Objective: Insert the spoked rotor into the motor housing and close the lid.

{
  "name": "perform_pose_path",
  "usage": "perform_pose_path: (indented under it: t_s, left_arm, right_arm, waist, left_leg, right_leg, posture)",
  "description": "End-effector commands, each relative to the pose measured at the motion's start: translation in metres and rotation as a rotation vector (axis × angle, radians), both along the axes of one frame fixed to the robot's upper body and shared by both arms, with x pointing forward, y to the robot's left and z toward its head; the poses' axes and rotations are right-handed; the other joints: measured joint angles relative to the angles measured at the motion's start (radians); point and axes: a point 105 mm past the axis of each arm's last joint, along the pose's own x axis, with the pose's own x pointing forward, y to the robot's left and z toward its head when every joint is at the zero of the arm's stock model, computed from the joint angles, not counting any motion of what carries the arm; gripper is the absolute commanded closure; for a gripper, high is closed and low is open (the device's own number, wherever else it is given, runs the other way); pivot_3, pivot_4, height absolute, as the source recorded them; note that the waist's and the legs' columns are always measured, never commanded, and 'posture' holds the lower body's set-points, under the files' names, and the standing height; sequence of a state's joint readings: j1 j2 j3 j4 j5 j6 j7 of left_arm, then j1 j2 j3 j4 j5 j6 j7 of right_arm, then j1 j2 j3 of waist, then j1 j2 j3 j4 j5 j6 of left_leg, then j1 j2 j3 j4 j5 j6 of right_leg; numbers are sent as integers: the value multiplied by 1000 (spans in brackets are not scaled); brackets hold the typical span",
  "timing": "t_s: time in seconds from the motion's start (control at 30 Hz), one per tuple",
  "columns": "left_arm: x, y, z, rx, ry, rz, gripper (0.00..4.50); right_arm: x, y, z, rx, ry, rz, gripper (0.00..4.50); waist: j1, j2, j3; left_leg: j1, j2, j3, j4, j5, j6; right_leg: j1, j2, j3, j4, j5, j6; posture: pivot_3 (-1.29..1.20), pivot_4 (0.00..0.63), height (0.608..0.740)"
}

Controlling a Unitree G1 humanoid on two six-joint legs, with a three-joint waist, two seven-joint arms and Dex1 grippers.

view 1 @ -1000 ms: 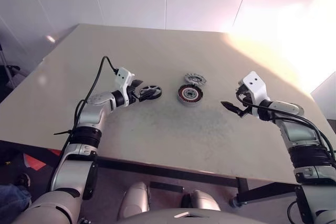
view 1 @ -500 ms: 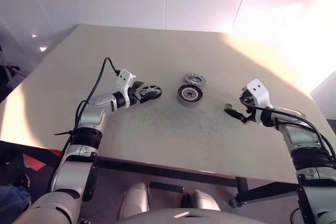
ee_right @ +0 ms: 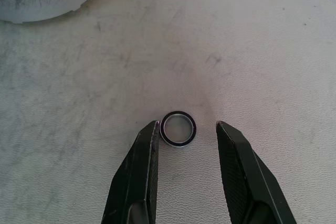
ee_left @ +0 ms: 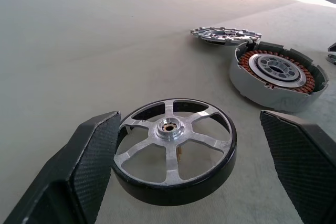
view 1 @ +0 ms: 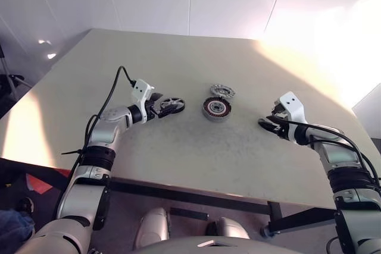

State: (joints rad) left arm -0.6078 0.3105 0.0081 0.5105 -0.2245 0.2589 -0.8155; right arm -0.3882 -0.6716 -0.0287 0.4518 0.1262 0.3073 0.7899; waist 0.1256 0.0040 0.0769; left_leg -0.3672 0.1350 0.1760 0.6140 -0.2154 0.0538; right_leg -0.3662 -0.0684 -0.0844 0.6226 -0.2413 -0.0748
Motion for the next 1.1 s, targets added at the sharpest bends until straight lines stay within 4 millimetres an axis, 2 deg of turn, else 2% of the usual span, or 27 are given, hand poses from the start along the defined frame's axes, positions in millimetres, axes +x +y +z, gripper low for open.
perform_pose_path:
  t_s: [0.03, 0.17, 0.27, 0.4, 0.53, 0.77, 0.9, 1.1]
  left_arm:
    - [3, -1, 16, 1, -59, -10, 0]
    - [3, 0, 15, 3, -55, -9, 0]
    - [3, -1, 15, 4, -54, -11, 0]
    - [4, -1, 15, 6, -54, -14, 0]
    - [6, -3, 15, 10, -55, -18, 0]
    - [5, -3, 13, 8, -59, -13, 0]
    - [1, -1, 10, 3, -58, 5, 0]
    - [-4, 0, 7, -2, -58, 23, 0]
  right_arm:
    - [4, 10, 19, 23, -63, 40, 2630]
    - [4, 48, 52, 63, -163, 190, 2630]
    - [5, 69, 70, 44, -222, 272, 2630]
    - [5, 99, 86, -30, -262, 420, 2630]
    - [-1, 119, 81, -208, -234, 637, 2630]
    - [10, 121, 74, -536, -195, 884, 2630]
    - [17, 126, 69, -618, -172, 983, 2630]
    - [32, 126, 47, -665, -73, 1021, 2630]
  waist:
    - [1, 0, 0]
    - [-2, 1, 0]
    - [-1, 1, 0]
    - [-1, 2, 0]
    - [-1, 2, 0]
    - [-1, 2, 1]
    - [-3, 2, 1]
    - [-7, 2, 1]
  left_leg:
    - [0, 0, 0, 0, 0, 0]
    - [-3, 0, 0, -1, 0, 0]
    - [-4, 1, 0, -2, 1, 2]
    - [-5, 0, 0, -2, 0, 0]
    - [-5, 0, 0, -2, 0, 0]
    - [-6, 0, 0, -2, 0, 1]
    - [-7, 0, 0, -2, 0, 1]
    - [-9, 1, 0, -1, 1, 3]
  right_leg:
    - [0, 0, 0, 0, 0, 0]
    - [-4, 0, 0, 0, 0, 0]
    - [-6, 0, 0, 0, 0, 0]
    - [-5, 0, 0, 0, 0, 0]
    - [-5, 0, 0, 0, 0, 0]
    - [-5, 0, 0, -1, 0, 0]
    - [-7, 0, 0, 0, 0, 0]
    - [-10, 0, 0, 2, 0, 0]
  posture:
    - [0, 0, 740]
    - [0, 0, 740]
    - [0, 0, 740]
    - [0, 0, 740]
    - [0, 0, 740]
    - [0, 0, 740]
    - [0, 0, 740]
    - [0, 0, 740]
